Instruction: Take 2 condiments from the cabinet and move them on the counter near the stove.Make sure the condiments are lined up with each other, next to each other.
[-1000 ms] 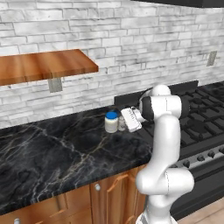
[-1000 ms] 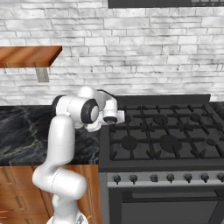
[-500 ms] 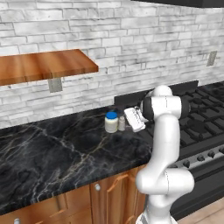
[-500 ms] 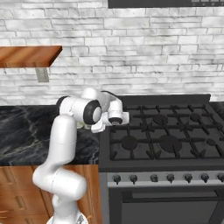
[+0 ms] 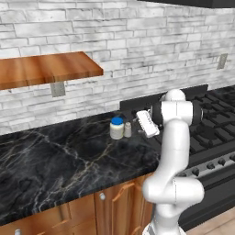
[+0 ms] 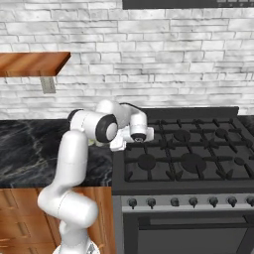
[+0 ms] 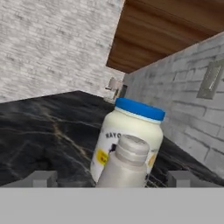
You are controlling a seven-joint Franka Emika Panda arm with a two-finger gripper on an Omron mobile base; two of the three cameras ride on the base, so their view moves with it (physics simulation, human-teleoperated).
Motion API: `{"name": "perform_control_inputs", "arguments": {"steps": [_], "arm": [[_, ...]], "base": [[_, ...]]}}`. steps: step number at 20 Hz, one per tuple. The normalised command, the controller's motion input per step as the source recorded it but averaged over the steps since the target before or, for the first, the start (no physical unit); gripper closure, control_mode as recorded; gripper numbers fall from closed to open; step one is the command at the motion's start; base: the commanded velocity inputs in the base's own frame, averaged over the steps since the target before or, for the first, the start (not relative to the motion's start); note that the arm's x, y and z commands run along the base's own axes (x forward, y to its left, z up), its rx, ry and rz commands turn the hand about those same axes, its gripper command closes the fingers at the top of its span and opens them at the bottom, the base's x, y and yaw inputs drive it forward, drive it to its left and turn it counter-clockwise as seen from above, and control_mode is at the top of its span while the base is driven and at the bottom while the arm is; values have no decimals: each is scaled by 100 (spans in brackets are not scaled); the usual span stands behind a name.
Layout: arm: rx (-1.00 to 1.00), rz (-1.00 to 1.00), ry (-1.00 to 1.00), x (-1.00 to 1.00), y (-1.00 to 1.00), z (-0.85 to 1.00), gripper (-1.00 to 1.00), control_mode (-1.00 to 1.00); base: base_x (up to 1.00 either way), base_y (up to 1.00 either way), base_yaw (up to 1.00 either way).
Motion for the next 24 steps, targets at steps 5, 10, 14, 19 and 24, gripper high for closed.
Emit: {"name": "perform_control_inputs", "arguments": {"steps": [5,10,14,19,24], "arm": [[0,-2,-19,-75,0,56,-100,-100],[0,-2,-18,-82,0,72,-100,-100],[0,-3,-17,-78,2,78,-100,-100],[0,-5,-14,-75,16,71,-100,-100],[0,-6,-9,-69,31,62,-100,-100]], "base": [[0,0,0],[0,0,0],[0,0,0],[0,0,0],[0,0,0]]}}
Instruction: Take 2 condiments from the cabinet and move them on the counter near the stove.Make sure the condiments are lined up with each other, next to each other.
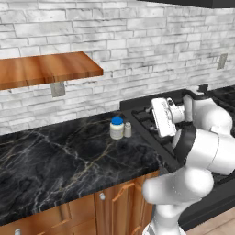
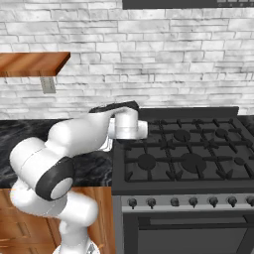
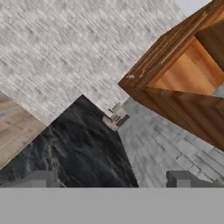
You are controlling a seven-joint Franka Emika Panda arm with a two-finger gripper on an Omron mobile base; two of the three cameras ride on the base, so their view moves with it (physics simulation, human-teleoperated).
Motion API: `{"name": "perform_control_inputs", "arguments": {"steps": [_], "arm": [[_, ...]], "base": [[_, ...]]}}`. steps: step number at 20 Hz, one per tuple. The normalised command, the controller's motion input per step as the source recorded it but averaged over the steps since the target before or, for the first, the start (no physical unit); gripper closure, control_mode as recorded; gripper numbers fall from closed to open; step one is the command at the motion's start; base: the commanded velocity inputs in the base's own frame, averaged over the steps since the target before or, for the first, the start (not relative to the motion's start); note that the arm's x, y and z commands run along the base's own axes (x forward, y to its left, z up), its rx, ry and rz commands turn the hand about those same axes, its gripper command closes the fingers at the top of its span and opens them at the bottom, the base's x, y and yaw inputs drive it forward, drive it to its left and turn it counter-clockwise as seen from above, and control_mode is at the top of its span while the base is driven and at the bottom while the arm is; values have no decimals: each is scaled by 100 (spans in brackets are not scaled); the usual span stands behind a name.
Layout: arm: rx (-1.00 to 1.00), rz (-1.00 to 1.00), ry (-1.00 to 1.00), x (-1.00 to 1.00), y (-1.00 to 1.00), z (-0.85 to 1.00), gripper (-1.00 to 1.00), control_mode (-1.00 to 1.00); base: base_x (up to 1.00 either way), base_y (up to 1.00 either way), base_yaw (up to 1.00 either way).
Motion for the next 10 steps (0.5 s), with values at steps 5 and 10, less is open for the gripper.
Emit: {"name": "perform_control_inputs", "arguments": {"steps": [5,10], "arm": [[-1,-3,-9,-61,42,60,-100,-100],[-5,0,-10,-61,48,51,-100,-100]], "base": [[0,0,0],[0,0,0]]}}
